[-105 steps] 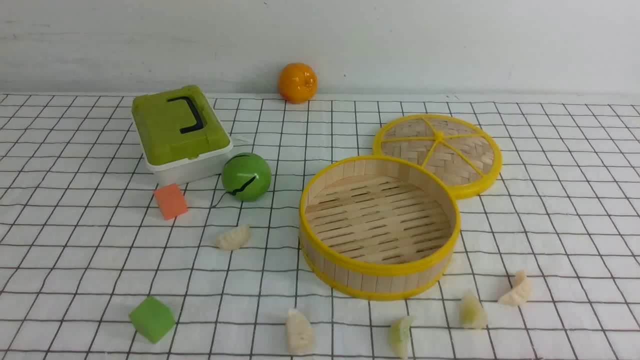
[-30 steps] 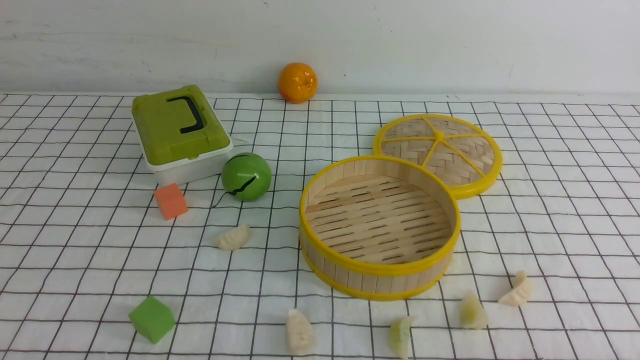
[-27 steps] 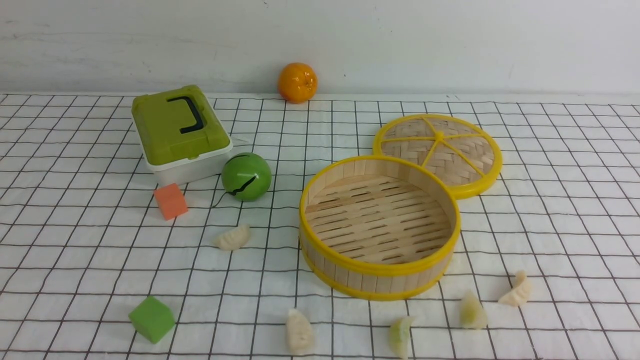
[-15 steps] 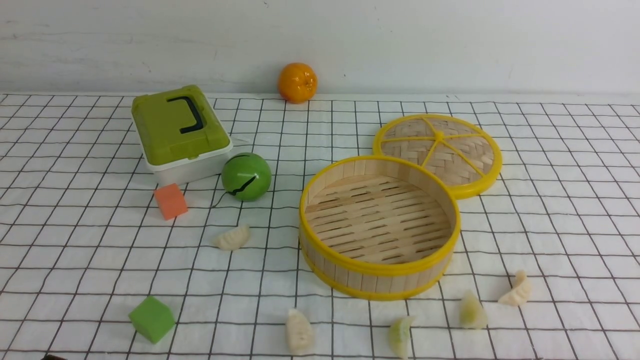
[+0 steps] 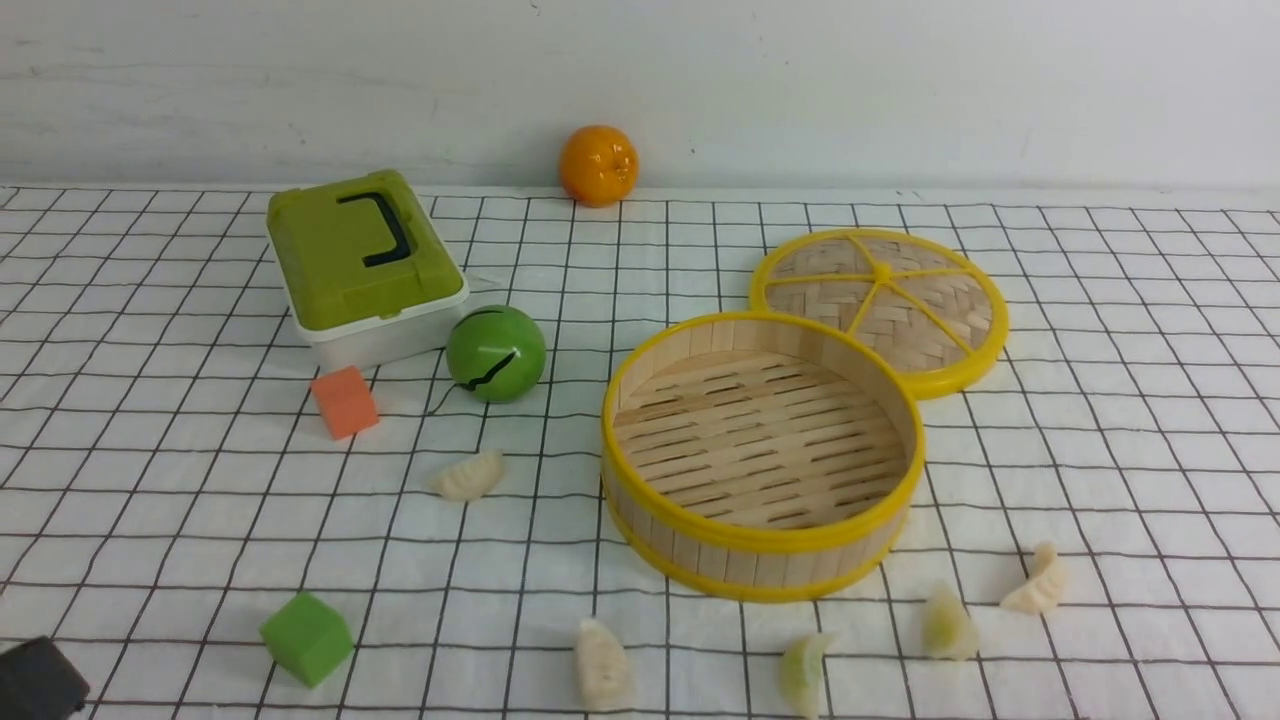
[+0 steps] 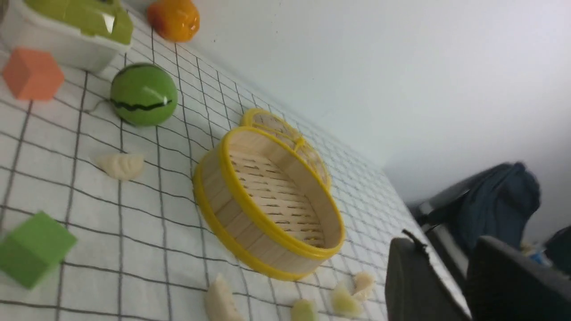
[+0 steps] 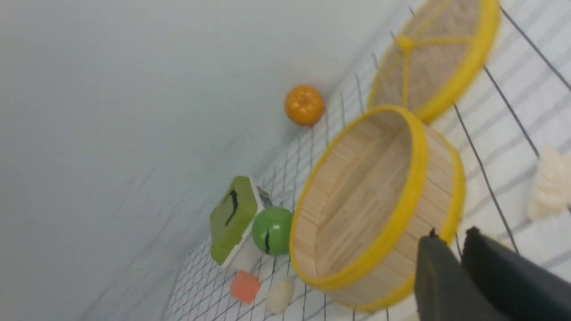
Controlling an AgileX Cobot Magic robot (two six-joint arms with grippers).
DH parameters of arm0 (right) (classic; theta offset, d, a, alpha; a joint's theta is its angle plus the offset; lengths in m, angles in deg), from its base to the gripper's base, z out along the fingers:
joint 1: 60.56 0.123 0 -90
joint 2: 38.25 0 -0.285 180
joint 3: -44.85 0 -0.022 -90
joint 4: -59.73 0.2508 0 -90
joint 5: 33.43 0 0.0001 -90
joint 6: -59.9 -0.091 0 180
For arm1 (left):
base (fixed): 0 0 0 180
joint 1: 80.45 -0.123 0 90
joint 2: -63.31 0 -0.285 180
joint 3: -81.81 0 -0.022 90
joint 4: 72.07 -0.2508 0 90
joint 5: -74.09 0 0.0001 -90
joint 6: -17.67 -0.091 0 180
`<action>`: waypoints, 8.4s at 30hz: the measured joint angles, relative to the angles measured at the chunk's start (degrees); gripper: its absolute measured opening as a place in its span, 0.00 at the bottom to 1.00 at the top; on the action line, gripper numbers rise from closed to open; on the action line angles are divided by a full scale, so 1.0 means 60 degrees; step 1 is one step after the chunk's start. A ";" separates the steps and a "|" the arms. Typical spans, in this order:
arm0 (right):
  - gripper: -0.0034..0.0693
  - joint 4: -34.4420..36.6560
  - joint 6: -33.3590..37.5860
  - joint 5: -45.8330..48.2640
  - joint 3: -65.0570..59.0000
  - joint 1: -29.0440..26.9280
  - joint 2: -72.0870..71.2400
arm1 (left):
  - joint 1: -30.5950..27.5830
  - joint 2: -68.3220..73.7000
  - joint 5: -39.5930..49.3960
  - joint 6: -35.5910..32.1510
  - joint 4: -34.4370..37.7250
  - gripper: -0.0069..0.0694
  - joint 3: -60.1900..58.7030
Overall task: Put the dumplings into the steamer on the table with the white tablecloth.
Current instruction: 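Reach for and grasp a dumpling on the table with the left gripper, then place the dumpling into the bamboo steamer basket with the left gripper, then reach for and grasp a dumpling on the table with the left gripper, then place the dumpling into the bamboo steamer basket with the left gripper, then reach for and grasp a dumpling lying on the table beside the steamer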
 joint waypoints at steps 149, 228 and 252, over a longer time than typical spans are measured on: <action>0.13 -0.4412 0.3459 0.5285 0.4816 0.3351 0.4491 | 0.6071 1.5986 -0.0783 0.5906 -0.6779 0.73 0.5868; 0.04 -0.6470 0.1218 0.6865 0.7996 0.6436 1.0242 | 0.5422 0.6054 0.2918 0.1396 -0.6004 0.07 0.4113; 0.59 -1.0833 -0.5925 0.4545 0.8864 0.8430 1.5129 | 0.5422 0.3853 0.3252 0.1073 -0.5512 0.07 0.2209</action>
